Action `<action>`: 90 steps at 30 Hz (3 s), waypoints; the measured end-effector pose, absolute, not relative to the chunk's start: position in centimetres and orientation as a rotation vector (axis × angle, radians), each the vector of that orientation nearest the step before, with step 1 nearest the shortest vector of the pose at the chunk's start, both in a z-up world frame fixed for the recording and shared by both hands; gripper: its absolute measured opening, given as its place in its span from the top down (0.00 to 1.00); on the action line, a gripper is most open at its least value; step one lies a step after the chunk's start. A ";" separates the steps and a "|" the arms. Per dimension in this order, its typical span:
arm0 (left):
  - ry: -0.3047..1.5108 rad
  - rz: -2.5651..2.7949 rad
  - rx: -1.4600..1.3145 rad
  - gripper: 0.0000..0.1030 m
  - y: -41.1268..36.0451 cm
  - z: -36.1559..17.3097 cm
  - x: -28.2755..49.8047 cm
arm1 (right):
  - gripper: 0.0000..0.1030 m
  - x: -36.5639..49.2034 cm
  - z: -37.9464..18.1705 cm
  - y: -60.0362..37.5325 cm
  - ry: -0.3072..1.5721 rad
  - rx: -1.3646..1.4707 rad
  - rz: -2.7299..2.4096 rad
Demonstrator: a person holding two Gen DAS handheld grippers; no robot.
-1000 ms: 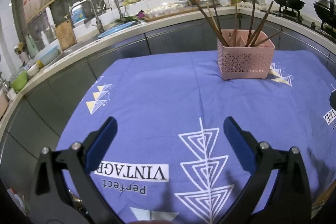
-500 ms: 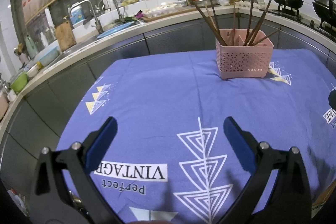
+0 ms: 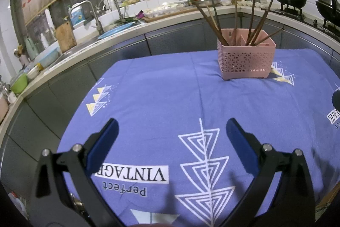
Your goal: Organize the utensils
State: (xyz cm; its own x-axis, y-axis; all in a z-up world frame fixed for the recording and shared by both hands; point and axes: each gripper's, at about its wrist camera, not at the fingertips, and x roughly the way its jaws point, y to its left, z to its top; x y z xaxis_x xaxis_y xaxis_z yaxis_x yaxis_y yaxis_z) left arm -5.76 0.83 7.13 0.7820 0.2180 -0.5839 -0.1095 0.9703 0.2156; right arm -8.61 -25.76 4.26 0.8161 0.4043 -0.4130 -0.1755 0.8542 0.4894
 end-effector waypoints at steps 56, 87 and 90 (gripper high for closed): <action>0.644 0.174 0.179 0.06 0.2 7.2 -5.9 | 0.40 -8.8 4.3 -25.7 0.534 0.454 0.320; 0.649 0.169 0.182 0.06 -0.5 7.6 -5.9 | 0.40 -8.7 4.2 -25.8 0.536 0.456 0.320; 0.650 0.167 0.182 0.06 -0.5 7.4 -5.9 | 0.40 -8.7 4.2 -25.8 0.535 0.456 0.320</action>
State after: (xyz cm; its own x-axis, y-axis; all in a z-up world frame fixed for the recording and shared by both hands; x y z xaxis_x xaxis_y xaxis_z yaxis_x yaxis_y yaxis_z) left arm -5.92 -0.54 7.43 0.7837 0.2104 -0.5844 -0.0965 0.9707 0.2201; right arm -8.67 -25.85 4.17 0.8150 0.4051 -0.4143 -0.1730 0.8525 0.4932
